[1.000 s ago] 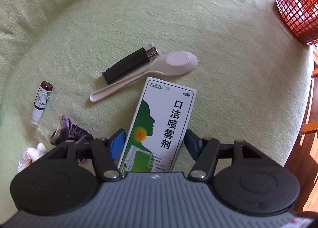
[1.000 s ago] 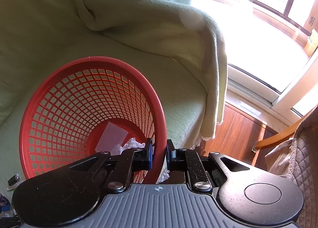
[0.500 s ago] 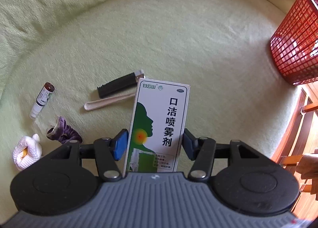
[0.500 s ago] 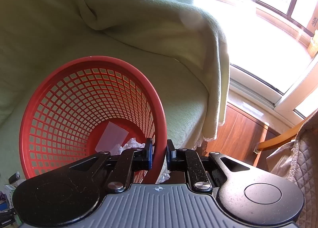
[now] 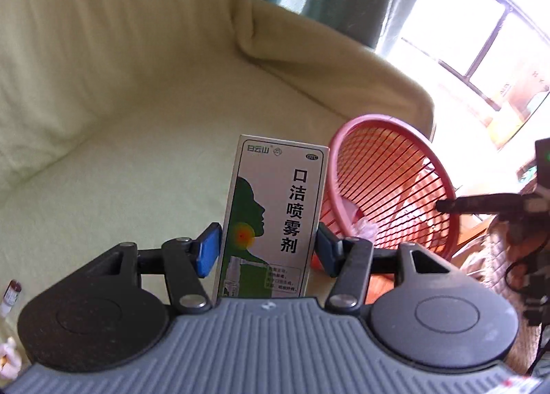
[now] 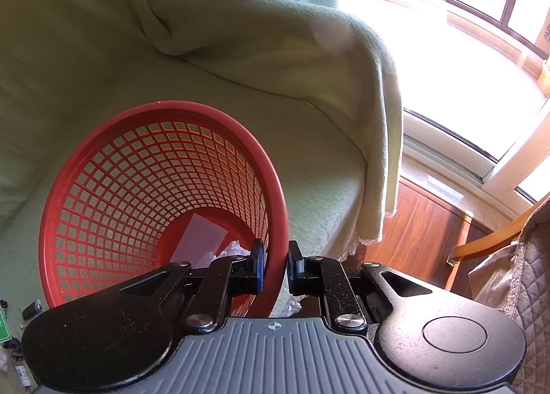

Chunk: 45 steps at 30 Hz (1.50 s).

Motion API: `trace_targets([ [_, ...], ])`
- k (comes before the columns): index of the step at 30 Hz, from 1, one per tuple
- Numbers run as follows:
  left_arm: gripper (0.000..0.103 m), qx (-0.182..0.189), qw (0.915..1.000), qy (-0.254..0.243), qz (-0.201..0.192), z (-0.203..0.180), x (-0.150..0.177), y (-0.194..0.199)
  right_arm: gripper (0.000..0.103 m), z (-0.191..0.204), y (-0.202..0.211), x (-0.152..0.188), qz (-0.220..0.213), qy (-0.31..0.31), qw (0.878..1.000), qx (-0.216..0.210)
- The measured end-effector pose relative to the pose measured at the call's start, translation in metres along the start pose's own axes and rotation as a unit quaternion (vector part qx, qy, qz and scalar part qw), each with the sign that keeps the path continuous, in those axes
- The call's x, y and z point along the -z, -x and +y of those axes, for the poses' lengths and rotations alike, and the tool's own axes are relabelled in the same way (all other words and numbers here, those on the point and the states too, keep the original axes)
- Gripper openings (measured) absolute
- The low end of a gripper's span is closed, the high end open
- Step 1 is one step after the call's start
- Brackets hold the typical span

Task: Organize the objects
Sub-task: 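Grasp the green-printed spray box with the left tool and lift it, then release the spray box into the wastebasket held by the right tool, then move the left tool to the white plastic spoon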

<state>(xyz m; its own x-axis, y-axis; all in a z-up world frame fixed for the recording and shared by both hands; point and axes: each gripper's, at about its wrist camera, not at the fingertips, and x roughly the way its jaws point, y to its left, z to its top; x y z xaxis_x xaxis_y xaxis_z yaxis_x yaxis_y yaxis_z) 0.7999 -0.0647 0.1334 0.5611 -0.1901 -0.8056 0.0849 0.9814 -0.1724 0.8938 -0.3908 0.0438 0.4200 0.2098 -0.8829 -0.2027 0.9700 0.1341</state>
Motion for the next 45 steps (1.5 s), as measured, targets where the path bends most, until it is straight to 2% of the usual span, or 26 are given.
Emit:
trace_targets([
  [4, 0.053, 0.028, 0.9993, -0.017, -0.015, -0.035, -0.026, -0.009, 0.009, 0.002, 0.001, -0.002, -0.003, 0.002, 1.0, -0.005],
  [9, 0.057, 0.043, 0.9976, -0.049, -0.023, -0.066, -0.044, -0.019, 0.009, 0.0, 0.0, -0.003, -0.003, -0.001, 1.0, -0.007],
  [11, 0.063, 0.046, 0.997, -0.057, -0.025, -0.072, -0.045, -0.02, 0.009, -0.001, -0.001, -0.001, -0.003, -0.003, 1.0, -0.009],
  [15, 0.068, 0.042, 0.9975, -0.051, -0.024, -0.066, -0.039, -0.021, 0.009, 0.0, -0.001, -0.001, -0.005, -0.004, 1.0, -0.007],
  [20, 0.069, 0.018, 0.9992, -0.034, -0.008, -0.04, -0.027, -0.022, 0.009, -0.003, -0.003, -0.001, -0.002, -0.007, 1.0, -0.005],
  [24, 0.069, -0.028, 0.9992, -0.012, 0.026, -0.002, -0.005, -0.022, 0.009, -0.001, -0.004, -0.001, -0.002, -0.004, 1.0, -0.003],
  [30, 0.069, -0.098, 0.9928, 0.028, 0.064, 0.058, 0.035, -0.009, 0.009, 0.0, -0.006, 0.0, -0.002, -0.001, 1.0, 0.0],
  [34, 0.071, -0.13, 0.9874, 0.048, 0.077, 0.092, 0.06, 0.002, 0.009, 0.002, -0.006, 0.0, 0.0, 0.002, 1.0, 0.002],
  [38, 0.076, -0.156, 0.9828, 0.045, 0.088, 0.121, 0.087, 0.008, 0.01, 0.003, -0.006, -0.001, 0.001, 0.005, 1.0, 0.005],
  [42, 0.076, -0.168, 0.9797, 0.023, 0.107, 0.143, 0.114, -0.004, 0.01, 0.004, -0.006, -0.001, 0.0, 0.006, 1.0, 0.009],
  [45, 0.075, -0.167, 0.9804, 0.003, 0.104, 0.155, 0.128, -0.012, 0.01, 0.005, -0.006, 0.0, 0.0, 0.006, 1.0, 0.012],
])
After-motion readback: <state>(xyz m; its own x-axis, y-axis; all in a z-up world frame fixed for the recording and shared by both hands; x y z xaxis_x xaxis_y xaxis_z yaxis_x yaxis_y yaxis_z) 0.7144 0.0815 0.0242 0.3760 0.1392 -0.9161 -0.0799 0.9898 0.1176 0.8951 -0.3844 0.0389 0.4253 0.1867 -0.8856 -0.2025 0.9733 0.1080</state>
